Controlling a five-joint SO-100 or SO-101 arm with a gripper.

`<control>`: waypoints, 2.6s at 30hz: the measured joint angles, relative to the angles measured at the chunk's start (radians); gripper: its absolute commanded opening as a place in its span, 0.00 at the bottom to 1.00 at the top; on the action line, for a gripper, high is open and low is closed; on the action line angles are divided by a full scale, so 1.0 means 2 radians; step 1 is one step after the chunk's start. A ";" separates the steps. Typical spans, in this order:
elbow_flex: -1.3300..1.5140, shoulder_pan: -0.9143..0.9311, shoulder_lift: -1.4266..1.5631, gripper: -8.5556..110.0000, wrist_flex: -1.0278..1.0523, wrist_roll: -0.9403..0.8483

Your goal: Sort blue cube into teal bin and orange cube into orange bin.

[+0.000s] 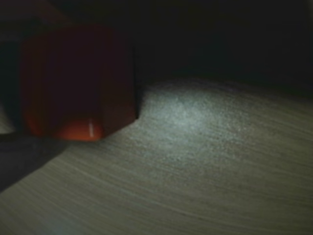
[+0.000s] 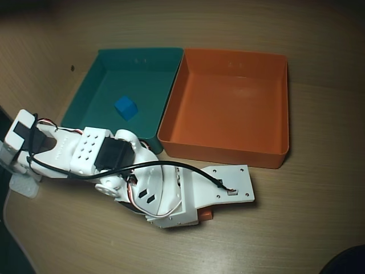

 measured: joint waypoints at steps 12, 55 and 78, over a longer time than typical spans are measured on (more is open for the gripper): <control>0.017 -0.039 0.190 0.02 0.000 -0.001; -0.196 -0.233 -0.008 0.35 0.001 0.080; -0.196 -0.233 -0.008 0.30 0.001 0.086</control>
